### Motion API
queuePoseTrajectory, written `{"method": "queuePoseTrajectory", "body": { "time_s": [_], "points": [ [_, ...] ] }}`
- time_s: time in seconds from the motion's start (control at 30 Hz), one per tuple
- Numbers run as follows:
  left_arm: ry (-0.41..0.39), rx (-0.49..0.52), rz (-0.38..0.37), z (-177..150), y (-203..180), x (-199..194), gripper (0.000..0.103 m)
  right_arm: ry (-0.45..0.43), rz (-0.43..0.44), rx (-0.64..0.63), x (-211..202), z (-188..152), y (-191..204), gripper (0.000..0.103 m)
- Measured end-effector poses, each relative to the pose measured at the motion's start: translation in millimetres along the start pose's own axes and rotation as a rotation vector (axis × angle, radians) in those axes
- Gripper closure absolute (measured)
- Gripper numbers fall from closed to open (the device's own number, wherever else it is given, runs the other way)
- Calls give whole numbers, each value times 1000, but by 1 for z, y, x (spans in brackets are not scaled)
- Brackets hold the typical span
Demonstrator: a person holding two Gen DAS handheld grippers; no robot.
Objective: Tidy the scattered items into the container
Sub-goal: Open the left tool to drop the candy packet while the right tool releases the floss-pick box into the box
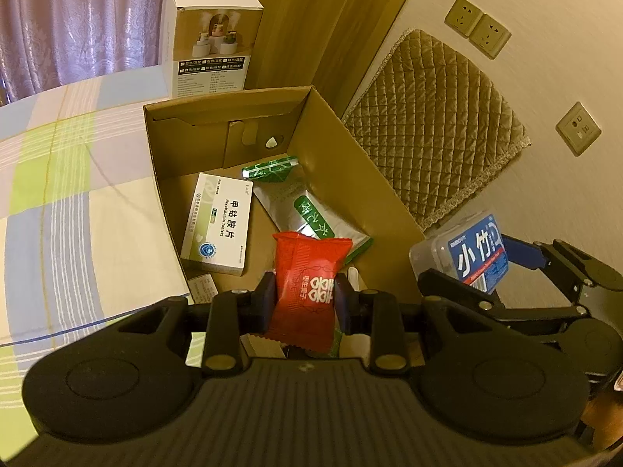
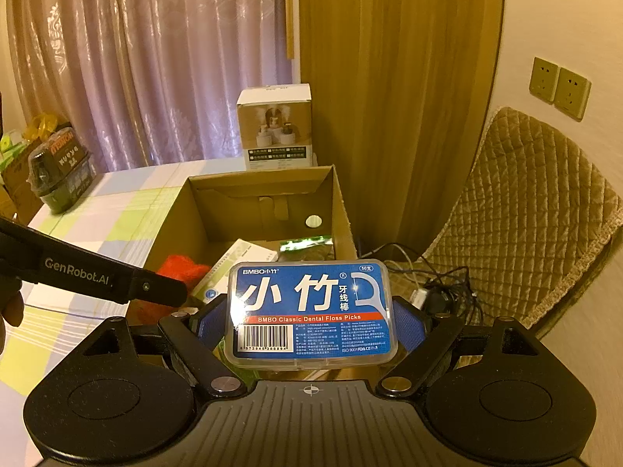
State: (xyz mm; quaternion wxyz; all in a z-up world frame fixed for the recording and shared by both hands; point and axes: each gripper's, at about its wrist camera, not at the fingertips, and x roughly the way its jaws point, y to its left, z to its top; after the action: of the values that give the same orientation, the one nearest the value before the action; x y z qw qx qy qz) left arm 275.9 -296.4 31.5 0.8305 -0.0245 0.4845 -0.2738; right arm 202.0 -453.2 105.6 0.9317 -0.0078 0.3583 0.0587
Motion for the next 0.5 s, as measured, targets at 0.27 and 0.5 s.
{"method": "queuePoseTrajectory", "body": {
  "time_s": [0.27, 0.5],
  "points": [
    [-5, -11, 8, 1, 6, 2, 54, 12, 0, -1, 5, -3, -1, 16],
    [-10, -36, 21, -1, 17, -1, 52, 15, 4, -2, 5, -2, 0, 16]
  ]
}}
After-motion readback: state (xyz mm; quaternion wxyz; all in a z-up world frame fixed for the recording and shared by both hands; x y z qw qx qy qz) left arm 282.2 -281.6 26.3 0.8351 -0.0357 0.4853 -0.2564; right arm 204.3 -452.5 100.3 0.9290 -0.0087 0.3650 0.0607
